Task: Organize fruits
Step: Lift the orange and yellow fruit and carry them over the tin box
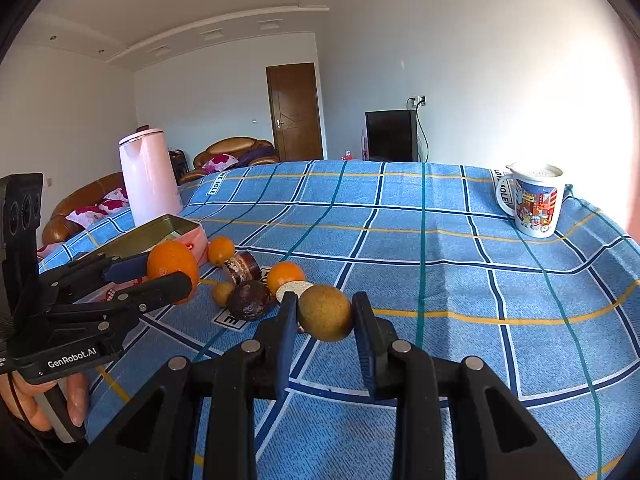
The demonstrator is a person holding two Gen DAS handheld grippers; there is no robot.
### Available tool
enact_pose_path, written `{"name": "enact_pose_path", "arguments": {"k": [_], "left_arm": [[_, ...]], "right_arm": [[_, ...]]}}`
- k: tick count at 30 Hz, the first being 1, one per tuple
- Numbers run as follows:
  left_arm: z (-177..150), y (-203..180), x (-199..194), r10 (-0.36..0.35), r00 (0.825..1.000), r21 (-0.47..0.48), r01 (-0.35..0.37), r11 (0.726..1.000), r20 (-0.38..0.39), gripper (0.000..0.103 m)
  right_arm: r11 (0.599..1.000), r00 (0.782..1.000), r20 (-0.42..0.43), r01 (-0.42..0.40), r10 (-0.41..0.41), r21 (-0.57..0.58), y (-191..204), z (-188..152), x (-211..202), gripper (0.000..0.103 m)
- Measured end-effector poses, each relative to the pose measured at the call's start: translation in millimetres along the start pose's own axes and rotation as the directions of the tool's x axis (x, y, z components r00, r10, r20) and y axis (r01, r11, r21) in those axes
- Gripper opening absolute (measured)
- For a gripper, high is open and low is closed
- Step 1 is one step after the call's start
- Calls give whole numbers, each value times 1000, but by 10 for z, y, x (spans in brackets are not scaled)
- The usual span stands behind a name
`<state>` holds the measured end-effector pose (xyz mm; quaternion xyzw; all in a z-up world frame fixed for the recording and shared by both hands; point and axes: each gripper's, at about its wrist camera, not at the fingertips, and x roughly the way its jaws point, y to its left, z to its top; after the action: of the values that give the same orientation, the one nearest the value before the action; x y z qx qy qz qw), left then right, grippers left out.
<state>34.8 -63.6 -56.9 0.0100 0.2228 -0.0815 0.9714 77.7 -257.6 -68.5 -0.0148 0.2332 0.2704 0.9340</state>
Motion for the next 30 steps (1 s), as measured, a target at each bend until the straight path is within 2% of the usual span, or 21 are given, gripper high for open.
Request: {"name": "enact_pose_path", "arguments": {"k": [30], "left_arm": [[-16, -62, -199, 26, 992, 25, -29, 999, 127, 50]], "right_arm": [[999, 989, 150, -7, 14, -46, 68, -51, -240, 29]]}}
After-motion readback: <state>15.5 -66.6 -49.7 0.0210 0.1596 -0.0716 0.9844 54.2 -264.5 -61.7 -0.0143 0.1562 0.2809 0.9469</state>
